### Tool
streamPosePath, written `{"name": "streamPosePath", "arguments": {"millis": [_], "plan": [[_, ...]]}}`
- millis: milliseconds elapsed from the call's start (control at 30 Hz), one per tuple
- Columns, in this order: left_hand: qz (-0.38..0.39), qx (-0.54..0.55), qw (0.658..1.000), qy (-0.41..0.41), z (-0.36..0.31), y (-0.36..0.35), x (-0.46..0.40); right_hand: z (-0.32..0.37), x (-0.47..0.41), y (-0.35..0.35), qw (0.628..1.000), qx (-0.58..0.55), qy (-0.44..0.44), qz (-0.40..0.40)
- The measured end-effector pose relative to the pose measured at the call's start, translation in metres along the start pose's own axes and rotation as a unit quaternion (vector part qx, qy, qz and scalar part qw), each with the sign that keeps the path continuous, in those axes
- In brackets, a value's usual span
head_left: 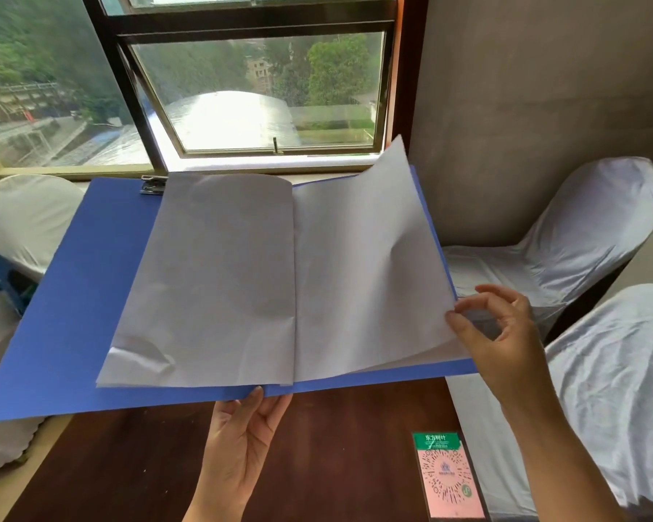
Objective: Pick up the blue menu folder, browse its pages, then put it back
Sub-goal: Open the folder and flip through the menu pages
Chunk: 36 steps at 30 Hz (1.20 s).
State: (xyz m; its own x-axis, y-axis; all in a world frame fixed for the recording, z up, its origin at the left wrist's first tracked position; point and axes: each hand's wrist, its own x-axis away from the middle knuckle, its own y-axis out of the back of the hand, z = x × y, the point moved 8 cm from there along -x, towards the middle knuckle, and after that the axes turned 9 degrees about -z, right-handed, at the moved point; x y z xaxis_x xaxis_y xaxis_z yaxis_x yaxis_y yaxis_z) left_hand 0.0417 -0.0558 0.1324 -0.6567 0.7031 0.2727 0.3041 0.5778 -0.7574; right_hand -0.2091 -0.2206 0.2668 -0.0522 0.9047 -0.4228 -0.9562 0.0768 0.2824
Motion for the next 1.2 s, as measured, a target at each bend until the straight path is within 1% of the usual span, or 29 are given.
{"name": "streamPosePath", "arguments": {"millis": [33,67,100,133,167,200,233,267,300,333,367,400,433,467,500,533,600,700,800,867,933,967,1000,1067,1133,1167,1200], "plan": [[-0.001,0.003,1.0,-0.001,0.0,0.001,0.0,0.006,0.0,0.001,1.0,-0.004,0.011,-0.003],[-0.002,0.007,1.0,-0.001,0.0,0.001,-0.001,0.011,0.002,-0.002,0.999,-0.053,0.004,0.011],[-0.003,0.01,1.0,-0.001,0.0,0.001,-0.001,0.013,0.005,-0.01,0.986,-0.159,-0.033,0.041],[-0.004,0.012,1.0,-0.001,0.001,0.0,-0.002,0.019,0.012,-0.023,0.948,-0.292,-0.083,0.092],[-0.003,0.012,1.0,0.0,0.002,-0.001,-0.003,0.023,0.017,-0.036,0.895,-0.407,-0.123,0.134],[0.001,0.013,1.0,0.001,0.003,-0.002,-0.003,0.024,0.022,-0.047,0.857,-0.469,-0.153,0.152],[0.005,0.015,1.0,0.003,0.003,-0.004,-0.003,0.023,0.024,-0.056,0.86,-0.463,-0.153,0.146],[0.007,0.018,1.0,0.006,0.004,-0.005,-0.002,0.024,0.029,-0.063,0.891,-0.409,-0.135,0.144],[0.008,0.022,1.0,0.009,0.005,-0.005,-0.002,0.022,0.034,-0.07,0.928,-0.327,-0.112,0.138],[0.007,0.028,1.0,0.011,0.006,-0.005,-0.002,0.023,0.037,-0.071,0.966,-0.222,-0.074,0.111],[0.006,0.033,0.999,0.013,0.007,-0.004,-0.001,0.028,0.036,-0.069,0.991,-0.114,-0.013,0.069],[0.006,0.035,0.999,0.012,0.007,-0.005,0.0,0.046,0.039,-0.072,0.997,-0.015,0.076,0.026],[0.01,0.033,0.999,0.009,0.007,-0.006,0.001,0.058,0.051,-0.09,0.987,0.036,0.141,0.074],[0.017,0.029,0.999,0.004,0.007,-0.008,0.002,0.064,0.066,-0.106,0.974,0.048,0.173,0.135],[0.026,0.024,0.999,0.0,0.008,-0.011,0.003,0.062,0.078,-0.123,0.965,0.06,0.161,0.197],[0.031,0.016,0.999,-0.003,0.008,-0.013,0.005,0.061,0.087,-0.132,0.961,0.083,0.146,0.22],[0.038,-0.005,0.999,-0.008,0.009,-0.014,0.007,0.068,0.102,-0.144,0.943,0.142,0.202,0.223],[0.046,-0.031,0.998,-0.014,0.01,-0.012,0.012,0.07,0.121,-0.156,0.923,0.166,0.222,0.266],[0.045,-0.029,0.999,0.003,0.013,-0.008,0.016,0.065,0.13,-0.161,0.903,0.203,0.233,0.298],[0.035,-0.024,0.999,0.015,0.015,-0.006,0.019,0.063,0.133,-0.16,0.885,0.25,0.256,0.297],[0.024,-0.018,0.999,0.021,0.015,-0.005,0.02,0.062,0.132,-0.157,0.874,0.287,0.276,0.277],[0.022,-0.02,0.999,0.023,0.015,-0.005,0.019,0.061,0.131,-0.157,0.873,0.292,0.285,0.269],[0.023,-0.023,0.999,0.024,0.015,-0.007,0.02,0.06,0.132,-0.157,0.871,0.286,0.286,0.28],[0.027,-0.021,0.999,0.029,0.018,-0.008,0.018,0.057,0.132,-0.158,0.876,0.247,0.276,0.309],[0.042,-0.003,0.999,0.027,0.018,-0.011,0.016,0.06,0.124,-0.152,0.896,0.166,0.25,0.327],[0.046,0.007,0.999,0.027,0.018,-0.011,0.015,0.06,0.115,-0.144,0.913,0.124,0.228,0.313],[0.049,0.014,0.998,0.03,0.018,-0.012,0.013,0.059,0.1,-0.129,0.935,0.099,0.212,0.267]]}}
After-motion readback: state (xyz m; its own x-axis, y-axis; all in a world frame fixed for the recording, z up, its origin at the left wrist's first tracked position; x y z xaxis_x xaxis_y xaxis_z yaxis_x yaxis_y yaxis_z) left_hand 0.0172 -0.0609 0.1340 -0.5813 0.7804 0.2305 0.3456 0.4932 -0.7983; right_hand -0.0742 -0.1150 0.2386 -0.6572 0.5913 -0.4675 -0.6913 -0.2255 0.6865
